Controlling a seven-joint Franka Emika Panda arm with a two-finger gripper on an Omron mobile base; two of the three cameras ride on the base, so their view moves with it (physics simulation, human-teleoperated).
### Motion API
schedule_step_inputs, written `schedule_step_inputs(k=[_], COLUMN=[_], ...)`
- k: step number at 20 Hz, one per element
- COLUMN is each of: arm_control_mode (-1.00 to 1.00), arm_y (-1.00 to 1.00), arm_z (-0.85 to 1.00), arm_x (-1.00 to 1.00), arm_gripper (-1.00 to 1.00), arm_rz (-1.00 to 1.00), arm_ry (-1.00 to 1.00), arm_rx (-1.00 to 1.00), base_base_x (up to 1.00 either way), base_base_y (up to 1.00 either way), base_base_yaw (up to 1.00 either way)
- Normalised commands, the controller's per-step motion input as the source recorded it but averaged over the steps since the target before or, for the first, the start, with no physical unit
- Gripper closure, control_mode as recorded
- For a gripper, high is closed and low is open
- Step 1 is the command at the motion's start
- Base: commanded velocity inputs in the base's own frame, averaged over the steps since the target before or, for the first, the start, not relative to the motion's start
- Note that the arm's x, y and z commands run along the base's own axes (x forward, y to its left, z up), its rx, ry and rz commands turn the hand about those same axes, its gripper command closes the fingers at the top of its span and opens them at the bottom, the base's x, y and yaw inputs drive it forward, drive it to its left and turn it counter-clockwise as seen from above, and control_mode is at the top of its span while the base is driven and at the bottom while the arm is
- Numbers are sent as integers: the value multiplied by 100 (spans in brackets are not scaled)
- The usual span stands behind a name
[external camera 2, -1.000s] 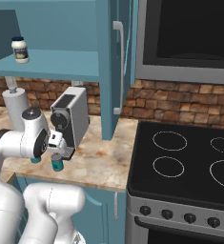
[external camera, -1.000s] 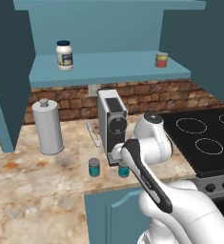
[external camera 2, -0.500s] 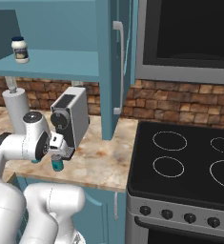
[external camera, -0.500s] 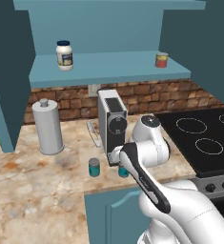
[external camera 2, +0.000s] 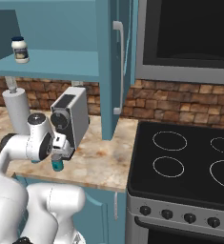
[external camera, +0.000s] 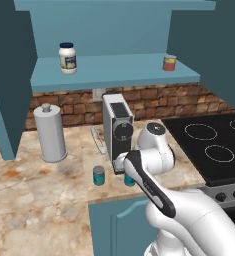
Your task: Pick the cans from the counter and place them in their designated side in the cabinet.
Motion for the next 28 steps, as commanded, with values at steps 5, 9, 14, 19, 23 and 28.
schedule_step_inputs(k=[5,9,14,19,23,28], arm_control_mode=[-100,-100,-100,-100,-100,-100], arm_y=[0,0,0,3,4,1], arm_z=[-17,-22,-15,-9,-12,-16], arm_x=[5,2,8,14,17,11], arm_gripper=[-100,-100,-100,-100,-100,-100], arm_rz=[0,0,0,0,0,0], arm_ry=[4,7,3,0,2,6], arm_rx=[0,-1,0,0,0,-2], base_base_x=[0,0,0,0,0,0], base_base_y=[0,0,0,0,0,0], base_base_yaw=[0,0,0,0,0,0])
